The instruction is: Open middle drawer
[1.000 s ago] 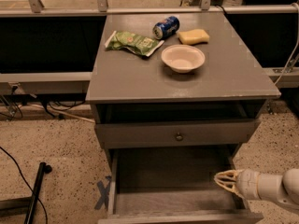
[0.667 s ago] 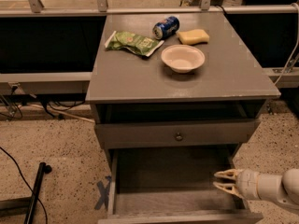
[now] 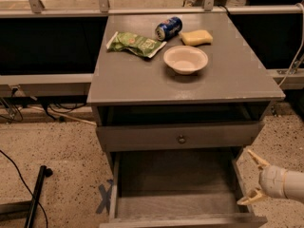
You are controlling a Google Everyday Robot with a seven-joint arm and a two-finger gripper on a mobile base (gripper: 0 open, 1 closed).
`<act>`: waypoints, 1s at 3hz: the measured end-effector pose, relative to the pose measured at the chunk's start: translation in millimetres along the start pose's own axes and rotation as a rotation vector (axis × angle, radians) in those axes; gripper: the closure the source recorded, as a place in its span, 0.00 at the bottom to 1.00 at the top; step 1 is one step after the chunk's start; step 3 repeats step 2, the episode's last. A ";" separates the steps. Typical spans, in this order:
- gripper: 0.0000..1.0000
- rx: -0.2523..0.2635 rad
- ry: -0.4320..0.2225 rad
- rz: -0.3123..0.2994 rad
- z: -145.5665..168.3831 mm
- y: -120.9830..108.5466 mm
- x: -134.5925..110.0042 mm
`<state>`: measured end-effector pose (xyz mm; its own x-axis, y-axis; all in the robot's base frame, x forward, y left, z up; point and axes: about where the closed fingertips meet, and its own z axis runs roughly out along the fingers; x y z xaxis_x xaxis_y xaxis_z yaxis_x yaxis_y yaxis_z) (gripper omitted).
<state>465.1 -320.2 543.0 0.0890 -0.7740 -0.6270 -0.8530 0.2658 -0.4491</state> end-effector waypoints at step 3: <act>0.00 0.062 0.111 -0.039 -58.6 -42.1 11.5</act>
Offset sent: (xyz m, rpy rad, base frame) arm 0.0061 -0.0457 0.0412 -0.0923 -0.0346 -0.0534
